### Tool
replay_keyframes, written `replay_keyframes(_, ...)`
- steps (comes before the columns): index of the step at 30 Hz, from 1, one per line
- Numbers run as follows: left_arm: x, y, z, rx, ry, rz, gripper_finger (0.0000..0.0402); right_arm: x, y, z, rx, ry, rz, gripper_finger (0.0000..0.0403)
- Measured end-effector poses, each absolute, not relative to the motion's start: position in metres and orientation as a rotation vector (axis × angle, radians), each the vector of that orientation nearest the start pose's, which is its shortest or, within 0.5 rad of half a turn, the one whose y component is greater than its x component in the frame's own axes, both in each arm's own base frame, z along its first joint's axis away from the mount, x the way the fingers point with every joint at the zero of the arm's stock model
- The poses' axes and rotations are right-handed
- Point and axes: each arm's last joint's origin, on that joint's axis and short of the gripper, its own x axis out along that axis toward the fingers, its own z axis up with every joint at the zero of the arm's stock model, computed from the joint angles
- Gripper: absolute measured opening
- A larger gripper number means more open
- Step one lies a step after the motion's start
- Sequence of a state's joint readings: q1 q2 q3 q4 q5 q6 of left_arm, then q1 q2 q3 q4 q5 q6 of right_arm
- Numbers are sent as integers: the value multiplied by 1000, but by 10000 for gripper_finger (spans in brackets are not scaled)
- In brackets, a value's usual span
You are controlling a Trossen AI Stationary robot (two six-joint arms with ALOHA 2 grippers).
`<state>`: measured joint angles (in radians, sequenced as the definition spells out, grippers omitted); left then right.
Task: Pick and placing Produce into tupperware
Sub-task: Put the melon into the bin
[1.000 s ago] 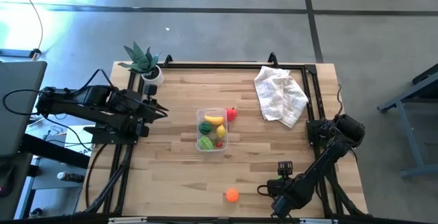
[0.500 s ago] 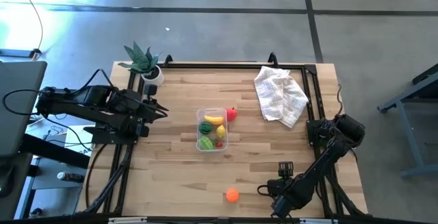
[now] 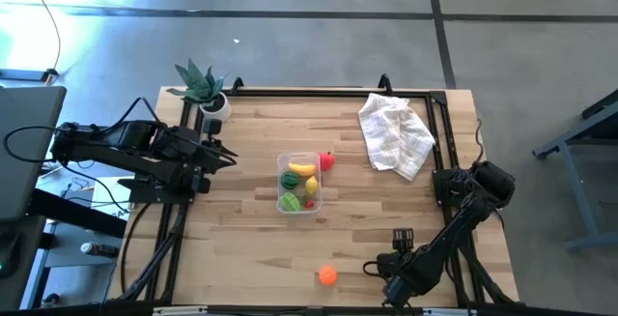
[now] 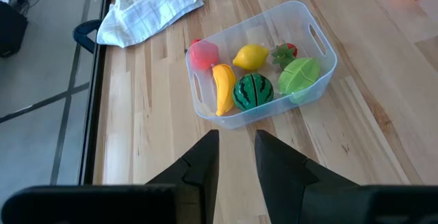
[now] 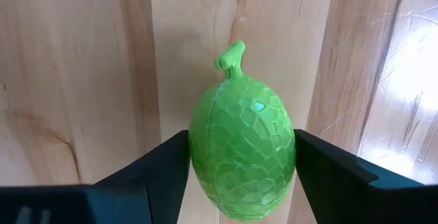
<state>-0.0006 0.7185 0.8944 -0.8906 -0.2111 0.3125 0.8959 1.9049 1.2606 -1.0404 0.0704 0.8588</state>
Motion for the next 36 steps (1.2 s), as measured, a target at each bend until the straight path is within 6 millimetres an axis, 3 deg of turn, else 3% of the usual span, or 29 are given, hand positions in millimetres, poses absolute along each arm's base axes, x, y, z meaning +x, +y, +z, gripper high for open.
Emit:
replay_keyframes(8, 125, 6, 316, 374, 739, 89, 85, 207, 255, 159, -128, 1579, -65, 236)
replay_keyframes(16, 125, 6, 316, 374, 739, 89, 85, 205, 252, 176, -62, 1533, -74, 235)
replay_keyframes(25, 125, 6, 316, 374, 739, 89, 85, 210, 230, 227, 91, 1280, -124, 235)
replay_keyframes(32, 125, 6, 316, 374, 739, 89, 85, 224, 192, 275, 196, 1024, -145, 235)
replay_keyframes(36, 125, 6, 316, 374, 739, 88, 85, 242, 171, 297, 239, 871, -102, 235)
